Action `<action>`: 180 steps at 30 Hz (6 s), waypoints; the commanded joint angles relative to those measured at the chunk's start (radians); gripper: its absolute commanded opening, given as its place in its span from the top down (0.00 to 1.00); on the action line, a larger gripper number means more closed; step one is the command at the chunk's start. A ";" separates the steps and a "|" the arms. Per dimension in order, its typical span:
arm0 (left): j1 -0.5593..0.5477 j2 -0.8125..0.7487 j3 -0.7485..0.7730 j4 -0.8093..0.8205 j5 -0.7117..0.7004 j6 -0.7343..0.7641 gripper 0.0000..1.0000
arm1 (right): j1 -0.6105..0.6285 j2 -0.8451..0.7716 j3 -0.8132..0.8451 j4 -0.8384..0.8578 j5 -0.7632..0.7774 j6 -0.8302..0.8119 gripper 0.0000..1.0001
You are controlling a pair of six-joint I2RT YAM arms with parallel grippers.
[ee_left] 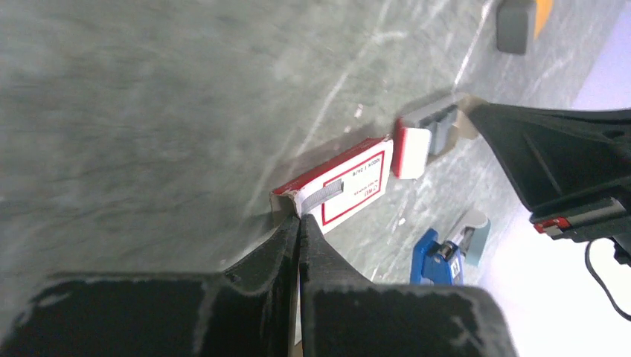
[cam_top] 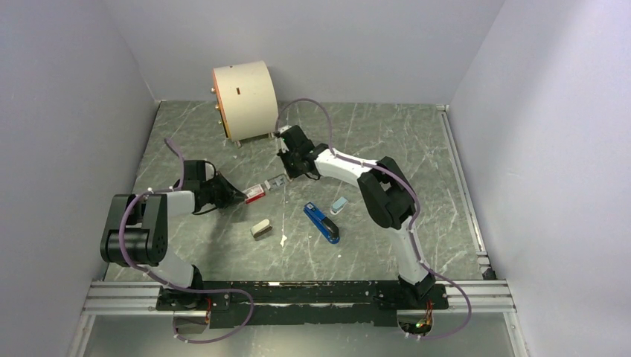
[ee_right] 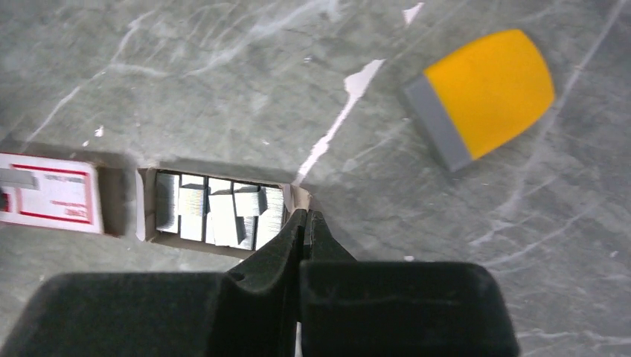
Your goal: Load the staples into the stapler
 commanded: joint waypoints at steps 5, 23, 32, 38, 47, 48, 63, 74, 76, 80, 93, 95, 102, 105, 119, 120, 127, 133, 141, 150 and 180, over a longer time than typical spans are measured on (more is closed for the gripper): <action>0.056 -0.101 0.016 -0.115 -0.207 -0.024 0.90 | -0.025 0.010 0.006 -0.004 0.007 0.058 0.93; 0.019 -0.439 0.158 -0.385 -0.074 0.267 0.33 | -0.084 -0.442 -0.168 -0.178 0.132 0.287 0.45; -0.138 -0.535 0.127 -0.384 0.021 0.391 0.25 | -0.084 -0.765 -0.568 -0.260 0.297 0.402 0.19; -0.173 -0.522 0.081 -0.316 0.044 0.332 0.25 | -0.080 -0.767 -0.678 -0.247 0.334 0.659 0.21; -0.177 -0.464 0.100 -0.355 -0.020 0.330 0.29 | -0.062 -0.644 -0.624 -0.246 0.400 0.823 0.27; -0.176 -0.464 0.103 -0.357 -0.027 0.330 0.29 | -0.061 -0.617 -0.611 -0.265 0.415 0.846 0.28; -0.177 -0.430 0.113 -0.386 -0.041 0.331 0.33 | -0.059 -0.492 -0.549 -0.236 0.426 0.711 0.73; -0.234 -0.400 0.126 -0.340 -0.018 0.267 0.31 | -0.088 -0.430 -0.488 -0.188 0.394 0.443 0.59; -0.251 -0.392 0.129 -0.320 -0.018 0.240 0.30 | -0.086 -0.434 -0.491 -0.209 0.386 0.451 0.47; -0.282 -0.359 0.133 -0.261 0.013 0.176 0.28 | -0.084 -0.471 -0.528 -0.229 0.377 0.468 0.40; -0.407 -0.229 0.172 -0.113 -0.026 0.046 0.32 | -0.082 -0.541 -0.595 -0.242 0.300 0.520 0.77; -0.427 -0.209 0.169 -0.075 -0.022 0.021 0.32 | -0.082 -0.549 -0.597 -0.233 0.309 0.525 0.86; -0.503 -0.123 0.192 0.074 -0.037 -0.077 0.25 | -0.125 -0.686 -0.625 -0.108 0.224 0.543 0.90; -0.533 -0.079 0.198 0.173 -0.055 -0.123 0.25 | -0.191 -0.750 -0.658 -0.027 0.083 0.571 0.91; -0.622 0.138 0.308 0.516 0.029 -0.310 0.37 | -0.314 -0.902 -0.773 0.165 -0.317 0.723 0.91; -0.629 0.142 0.314 0.502 0.022 -0.300 0.39 | -0.317 -0.905 -0.775 0.166 -0.325 0.726 0.91; -0.653 0.116 0.316 0.401 -0.021 -0.211 0.60 | -0.319 -0.929 -0.791 0.181 -0.335 0.744 0.91; -0.657 0.070 0.289 0.345 -0.056 -0.155 0.56 | -0.319 -0.932 -0.791 0.187 -0.324 0.753 0.92; -0.672 0.073 0.297 0.333 -0.044 -0.113 0.75 | -0.321 -0.946 -0.793 0.214 -0.339 0.763 0.92; -0.693 0.076 0.335 0.230 -0.112 -0.001 0.95 | -0.336 -0.936 -0.748 0.133 -0.297 0.721 0.93; -0.729 -0.109 0.253 0.225 -0.042 0.525 0.95 | -0.515 -0.860 -0.622 0.061 -0.474 0.537 0.65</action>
